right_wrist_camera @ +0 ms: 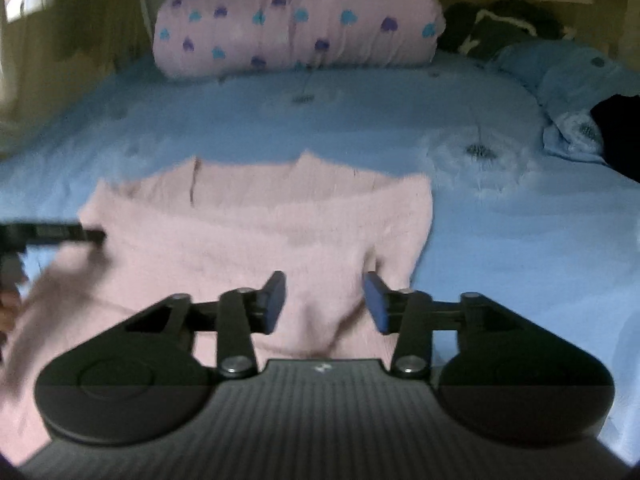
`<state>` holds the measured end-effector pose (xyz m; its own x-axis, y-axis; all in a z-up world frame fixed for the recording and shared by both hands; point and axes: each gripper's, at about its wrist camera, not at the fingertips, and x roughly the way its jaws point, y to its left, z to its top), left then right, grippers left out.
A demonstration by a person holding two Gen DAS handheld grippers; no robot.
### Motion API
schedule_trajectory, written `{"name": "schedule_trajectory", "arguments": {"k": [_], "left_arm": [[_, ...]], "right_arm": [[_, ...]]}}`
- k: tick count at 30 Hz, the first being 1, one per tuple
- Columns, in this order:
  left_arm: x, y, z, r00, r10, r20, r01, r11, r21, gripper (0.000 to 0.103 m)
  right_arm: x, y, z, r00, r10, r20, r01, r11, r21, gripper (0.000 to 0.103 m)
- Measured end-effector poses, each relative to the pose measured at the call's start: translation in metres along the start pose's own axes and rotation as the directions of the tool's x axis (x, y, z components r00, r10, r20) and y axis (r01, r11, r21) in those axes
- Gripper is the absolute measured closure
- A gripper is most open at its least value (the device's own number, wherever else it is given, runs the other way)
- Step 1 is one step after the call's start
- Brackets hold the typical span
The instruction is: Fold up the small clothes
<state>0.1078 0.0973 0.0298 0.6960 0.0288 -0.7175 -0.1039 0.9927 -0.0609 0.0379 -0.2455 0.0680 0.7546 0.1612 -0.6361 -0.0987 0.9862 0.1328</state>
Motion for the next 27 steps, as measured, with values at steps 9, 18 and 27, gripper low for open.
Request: {"name": "schedule_trajectory", "arguments": {"k": [9, 18, 27], "left_arm": [[0.005, 0.007, 0.001, 1.0, 0.019, 0.001, -0.019, 0.999, -0.03, 0.019], [-0.003, 0.013, 0.008, 1.0, 0.006, 0.026, -0.004, 0.998, -0.056, 0.017], [-0.028, 0.008, 0.017, 0.983, -0.094, 0.16, 0.096, 0.995, -0.009, 0.042]], "right_arm": [[0.045, 0.011, 0.008, 0.999, -0.002, -0.032, 0.002, 1.0, -0.004, 0.09], [0.058, 0.009, -0.008, 0.995, -0.096, -0.002, 0.095, 0.988, -0.121, 0.083], [0.014, 0.008, 0.006, 0.991, -0.123, 0.052, 0.127, 0.988, -0.088, 0.074]]}}
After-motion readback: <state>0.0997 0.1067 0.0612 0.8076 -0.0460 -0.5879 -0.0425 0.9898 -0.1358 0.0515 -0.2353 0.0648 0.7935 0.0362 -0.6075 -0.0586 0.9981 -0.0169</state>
